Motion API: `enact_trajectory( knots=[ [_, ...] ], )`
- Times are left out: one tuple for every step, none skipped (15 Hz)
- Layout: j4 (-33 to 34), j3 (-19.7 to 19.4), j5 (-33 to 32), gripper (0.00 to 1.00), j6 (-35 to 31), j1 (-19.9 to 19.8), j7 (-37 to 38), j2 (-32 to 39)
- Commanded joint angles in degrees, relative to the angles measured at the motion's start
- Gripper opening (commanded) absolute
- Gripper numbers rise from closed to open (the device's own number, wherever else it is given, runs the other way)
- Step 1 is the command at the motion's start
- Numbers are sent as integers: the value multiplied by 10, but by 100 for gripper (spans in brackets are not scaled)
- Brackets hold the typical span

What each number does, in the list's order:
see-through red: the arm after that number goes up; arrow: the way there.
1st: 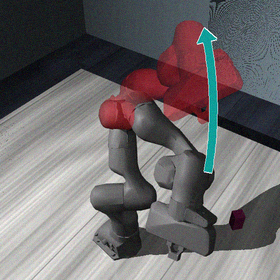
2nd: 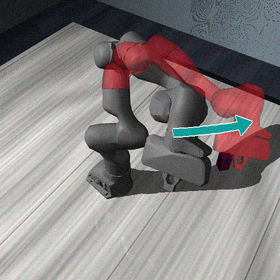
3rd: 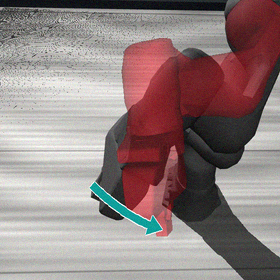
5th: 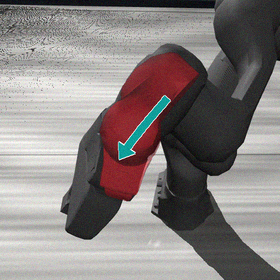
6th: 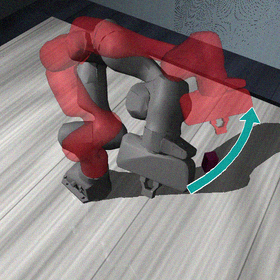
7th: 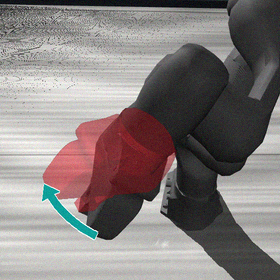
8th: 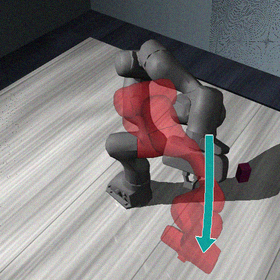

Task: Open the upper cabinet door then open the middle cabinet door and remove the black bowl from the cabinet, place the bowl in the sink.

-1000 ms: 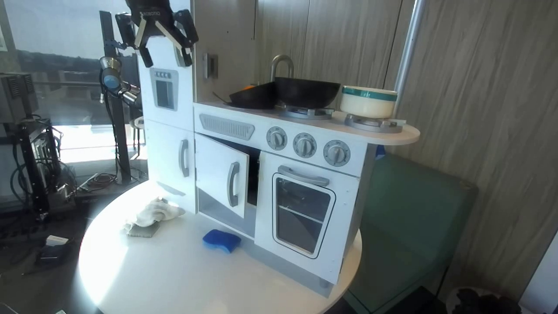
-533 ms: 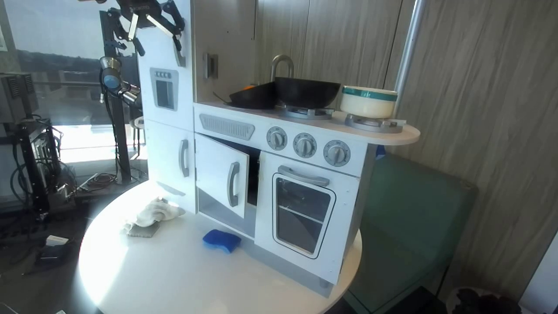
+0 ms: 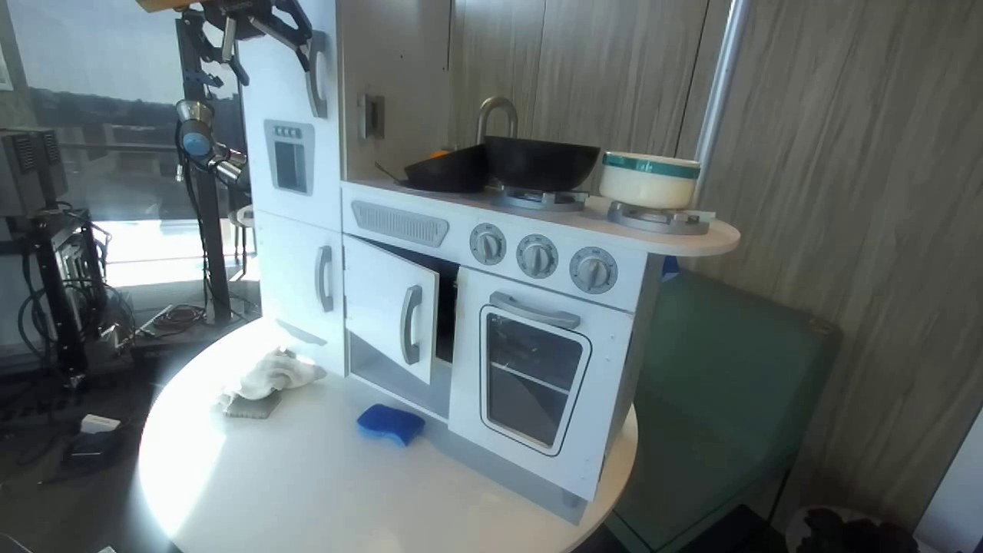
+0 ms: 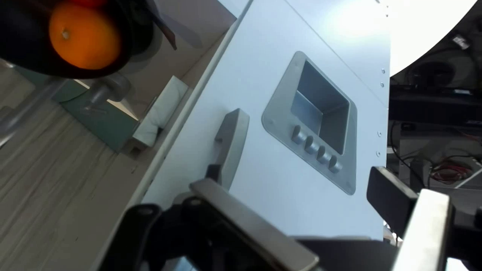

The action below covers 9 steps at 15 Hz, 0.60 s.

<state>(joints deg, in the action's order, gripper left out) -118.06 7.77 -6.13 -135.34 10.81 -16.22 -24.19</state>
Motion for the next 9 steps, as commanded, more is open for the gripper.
enact_trajectory(
  knots=[
    [22, -1, -18, 100, -7, -4, -5, 24],
    [25, 0, -21, 100, 3, -6, -2, 25],
    [28, 2, -26, 100, 20, -9, 3, 25],
    [27, 3, -33, 100, 22, -11, 5, 24],
    [29, 7, -43, 100, 32, -17, 14, 24],
    [29, 7, -49, 100, 37, -18, 16, 24],
    [27, 6, -56, 100, 22, -19, 15, 26],
    [26, 7, -67, 100, 7, -22, 17, 29],
    [27, 8, -75, 100, 0, -25, 20, 33]
  ],
)
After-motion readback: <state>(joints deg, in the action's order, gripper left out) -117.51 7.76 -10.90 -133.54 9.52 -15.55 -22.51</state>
